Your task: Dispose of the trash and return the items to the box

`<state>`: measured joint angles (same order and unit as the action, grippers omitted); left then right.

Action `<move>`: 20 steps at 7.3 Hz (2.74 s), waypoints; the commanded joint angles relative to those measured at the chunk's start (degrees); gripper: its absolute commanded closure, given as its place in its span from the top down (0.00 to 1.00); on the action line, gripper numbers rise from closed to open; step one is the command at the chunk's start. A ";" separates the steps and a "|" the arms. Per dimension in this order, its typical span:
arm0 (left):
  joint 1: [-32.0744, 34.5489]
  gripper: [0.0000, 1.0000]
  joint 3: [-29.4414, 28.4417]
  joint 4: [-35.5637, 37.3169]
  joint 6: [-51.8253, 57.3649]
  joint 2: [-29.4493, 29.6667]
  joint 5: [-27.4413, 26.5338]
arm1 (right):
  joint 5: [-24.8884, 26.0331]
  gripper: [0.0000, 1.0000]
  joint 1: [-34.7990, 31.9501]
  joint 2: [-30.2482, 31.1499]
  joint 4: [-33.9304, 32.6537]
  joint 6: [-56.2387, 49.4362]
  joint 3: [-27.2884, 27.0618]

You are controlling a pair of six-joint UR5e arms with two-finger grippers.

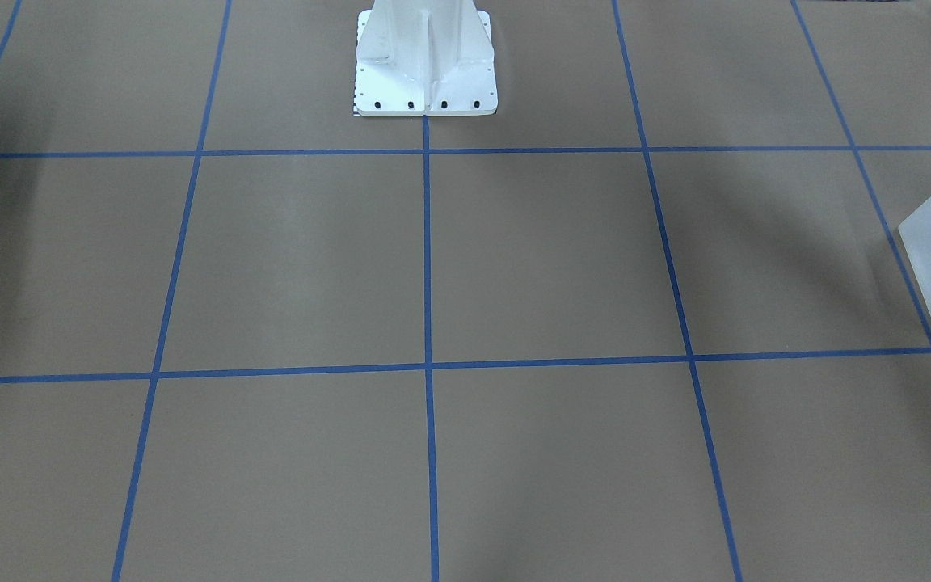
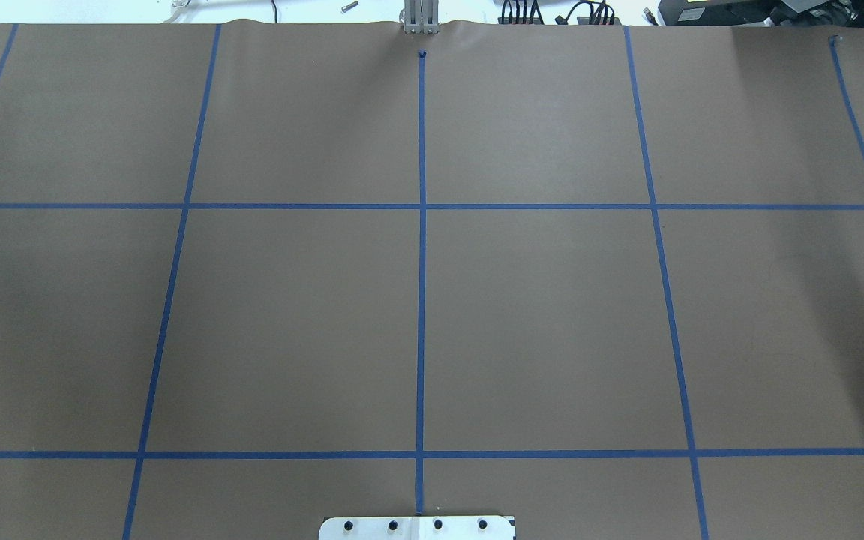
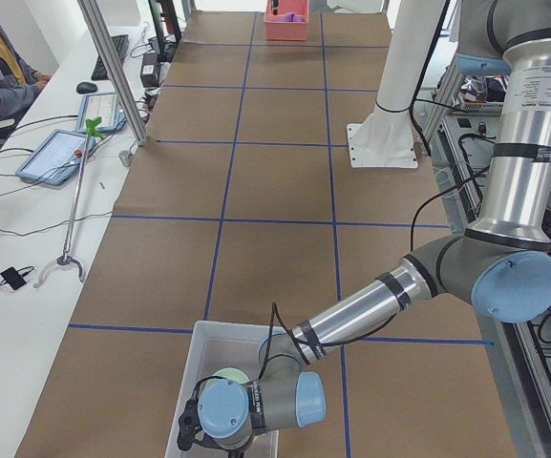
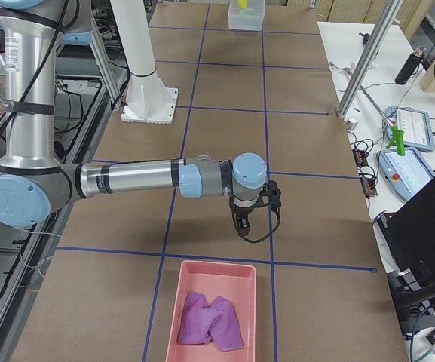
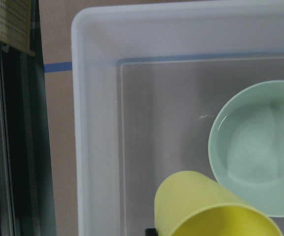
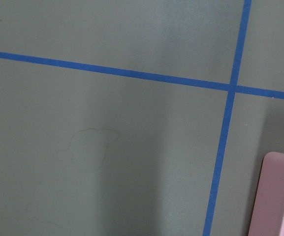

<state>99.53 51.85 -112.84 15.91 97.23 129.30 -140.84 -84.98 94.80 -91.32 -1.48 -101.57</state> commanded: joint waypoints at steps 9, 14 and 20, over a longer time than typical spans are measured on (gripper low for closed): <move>-0.39 0.97 40.03 28.45 -10.26 -0.97 6.92 | 0.30 1.00 3.24 1.43 10.25 14.46 -2.76; -12.78 0.98 56.61 18.72 -27.50 -13.11 7.90 | 2.32 1.00 3.15 3.99 12.13 14.31 -2.94; -16.74 0.98 55.03 17.22 -31.73 -13.29 7.99 | 2.32 1.00 -0.54 3.55 11.16 13.61 -5.31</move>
<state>82.86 107.03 -95.58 -15.84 83.95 137.26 -138.88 -85.77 98.26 -80.08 12.47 -106.84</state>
